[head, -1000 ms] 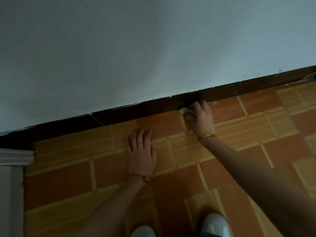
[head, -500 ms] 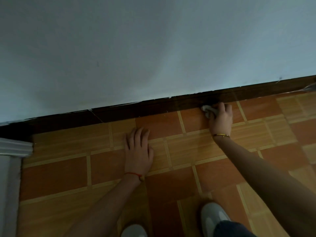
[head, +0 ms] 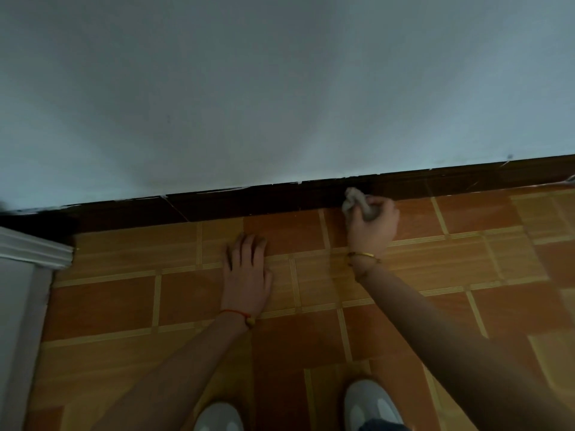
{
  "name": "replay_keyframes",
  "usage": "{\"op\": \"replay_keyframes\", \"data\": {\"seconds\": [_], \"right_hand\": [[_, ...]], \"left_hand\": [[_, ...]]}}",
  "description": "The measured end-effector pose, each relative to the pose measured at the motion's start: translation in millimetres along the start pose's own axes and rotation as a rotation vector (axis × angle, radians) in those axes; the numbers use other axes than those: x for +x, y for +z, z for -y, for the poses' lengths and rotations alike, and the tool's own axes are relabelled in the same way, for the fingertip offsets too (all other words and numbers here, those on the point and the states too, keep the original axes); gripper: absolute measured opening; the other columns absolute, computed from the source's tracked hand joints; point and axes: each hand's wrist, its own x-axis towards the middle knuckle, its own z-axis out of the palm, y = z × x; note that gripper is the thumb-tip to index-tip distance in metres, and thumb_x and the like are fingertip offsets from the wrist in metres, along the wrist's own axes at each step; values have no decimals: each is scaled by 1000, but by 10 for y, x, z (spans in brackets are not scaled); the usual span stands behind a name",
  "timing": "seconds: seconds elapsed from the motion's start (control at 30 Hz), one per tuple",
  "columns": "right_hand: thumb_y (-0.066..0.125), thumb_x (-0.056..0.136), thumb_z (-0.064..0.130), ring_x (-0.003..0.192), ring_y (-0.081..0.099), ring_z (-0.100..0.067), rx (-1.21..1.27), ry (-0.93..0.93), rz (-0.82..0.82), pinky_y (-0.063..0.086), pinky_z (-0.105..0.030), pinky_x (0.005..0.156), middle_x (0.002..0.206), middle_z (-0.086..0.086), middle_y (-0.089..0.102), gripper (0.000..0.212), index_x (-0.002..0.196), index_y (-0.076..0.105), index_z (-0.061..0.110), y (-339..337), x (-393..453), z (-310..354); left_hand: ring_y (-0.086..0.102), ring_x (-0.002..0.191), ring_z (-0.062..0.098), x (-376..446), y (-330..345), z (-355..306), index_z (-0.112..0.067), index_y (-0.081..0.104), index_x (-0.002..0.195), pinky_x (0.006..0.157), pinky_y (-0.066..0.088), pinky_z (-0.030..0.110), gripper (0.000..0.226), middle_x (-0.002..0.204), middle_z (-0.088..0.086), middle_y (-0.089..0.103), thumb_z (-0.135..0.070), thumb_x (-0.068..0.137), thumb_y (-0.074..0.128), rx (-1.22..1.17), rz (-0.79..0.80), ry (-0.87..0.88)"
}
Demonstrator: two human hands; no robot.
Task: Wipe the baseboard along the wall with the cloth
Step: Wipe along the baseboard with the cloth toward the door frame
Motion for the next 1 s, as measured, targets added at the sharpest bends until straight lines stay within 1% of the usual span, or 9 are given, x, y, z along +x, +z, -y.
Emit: {"op": "replay_keyframes", "data": {"seconds": [0.1,0.23,0.33,0.43,0.5,0.6,0.67,0.83,1.0], "right_hand": [[69,80,12,90,49,-9,85,27,-99,43,-19,79,108,-9,54,22,98,56,9,-112,182,80],[70,78,5,87,50,-9,148,-122,44,42,-6,76,105,-10,52,22,93,55,6,54,-86,242],[72,73,0,81,49,-1,208,-206,151,39,-1,74,102,-11,51,23,89,56,5,198,-307,362],[73,71,-1,82,51,-6,235,-188,132,41,-2,75,102,-11,51,23,87,57,5,189,-268,353],[73,72,1,87,52,-11,212,-106,50,40,-2,79,105,-10,52,24,88,57,7,96,-107,254],[73,73,4,90,53,-12,190,46,-86,49,-22,85,107,-11,53,24,91,58,9,-87,197,85],[73,74,6,89,54,-13,195,39,-103,52,-29,84,107,-11,53,23,91,57,9,-159,303,32],[70,71,-3,92,53,-11,242,-65,32,44,-7,80,106,-9,51,24,87,55,8,35,24,186],[71,71,-6,83,51,-6,285,-134,215,41,-3,76,101,-5,50,24,85,56,6,324,-395,332]], "left_hand": [[39,140,37,-13,6,-36,-9,48,139,115,29,65,56,145,17,46,-28,89,32,8,4,-10],[39,139,38,-2,8,-72,-8,46,140,113,31,67,59,145,19,46,-29,87,33,31,24,-26],[39,139,38,7,-7,-77,-8,46,142,114,31,66,59,145,19,46,-27,87,42,74,38,-14],[39,139,38,7,-22,-61,-9,45,143,113,32,65,63,145,19,47,-22,83,58,96,40,-2],[38,139,37,6,-27,-44,-9,44,143,113,33,65,62,145,18,46,-23,84,55,110,46,3],[39,140,36,17,-50,-42,-10,43,143,113,34,64,59,145,17,45,-28,87,37,115,70,-3],[37,142,36,20,-68,-68,-9,42,144,114,32,64,60,147,18,44,-26,87,42,100,90,-15],[29,147,38,17,-115,-120,-8,38,148,115,28,63,64,153,18,38,-21,88,56,71,136,-40],[34,144,38,31,-156,-160,-9,42,146,115,29,62,64,150,17,41,-33,88,32,23,122,-78]]}}
